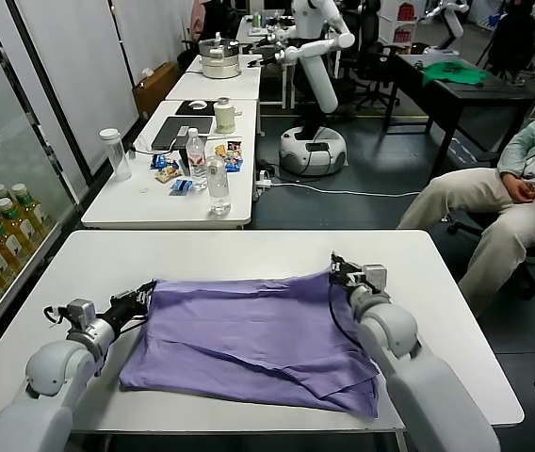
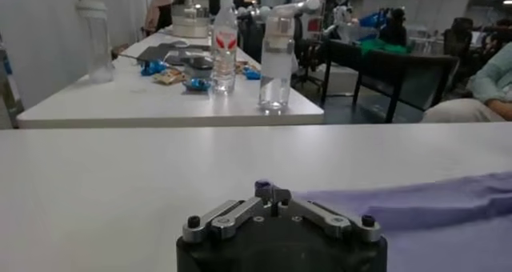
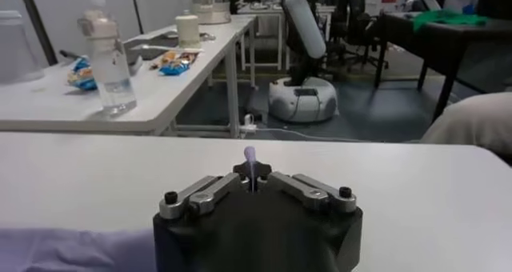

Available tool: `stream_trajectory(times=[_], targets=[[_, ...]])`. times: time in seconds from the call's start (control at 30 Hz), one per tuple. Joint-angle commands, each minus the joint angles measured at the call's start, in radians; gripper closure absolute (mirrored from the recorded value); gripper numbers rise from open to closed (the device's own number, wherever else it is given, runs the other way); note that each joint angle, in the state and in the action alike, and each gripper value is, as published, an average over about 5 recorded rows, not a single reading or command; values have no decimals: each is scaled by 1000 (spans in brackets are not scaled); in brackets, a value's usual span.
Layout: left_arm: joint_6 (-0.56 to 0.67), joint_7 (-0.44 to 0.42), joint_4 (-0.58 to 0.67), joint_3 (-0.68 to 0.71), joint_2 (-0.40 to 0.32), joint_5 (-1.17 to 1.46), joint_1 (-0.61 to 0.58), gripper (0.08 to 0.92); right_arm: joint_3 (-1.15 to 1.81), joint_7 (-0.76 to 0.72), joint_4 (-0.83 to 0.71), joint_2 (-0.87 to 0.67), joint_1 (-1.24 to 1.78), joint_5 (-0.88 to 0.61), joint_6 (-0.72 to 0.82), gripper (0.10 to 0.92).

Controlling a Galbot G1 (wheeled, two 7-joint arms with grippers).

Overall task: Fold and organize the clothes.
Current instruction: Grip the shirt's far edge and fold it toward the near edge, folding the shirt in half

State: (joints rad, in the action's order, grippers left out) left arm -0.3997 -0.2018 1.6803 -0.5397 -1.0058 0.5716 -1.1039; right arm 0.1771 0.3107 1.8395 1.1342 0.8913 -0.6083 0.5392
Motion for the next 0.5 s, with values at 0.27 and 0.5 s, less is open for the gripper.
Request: stream_trajectory(times=[0.27,0.5], targets=[[41,-4,147,-96,-11,9,-228,915,65,35,294,-83,320,6,25,909],[43,-11,174,-125,-14,9,-266,915,77,32,323,-83,367,18,23,909]])
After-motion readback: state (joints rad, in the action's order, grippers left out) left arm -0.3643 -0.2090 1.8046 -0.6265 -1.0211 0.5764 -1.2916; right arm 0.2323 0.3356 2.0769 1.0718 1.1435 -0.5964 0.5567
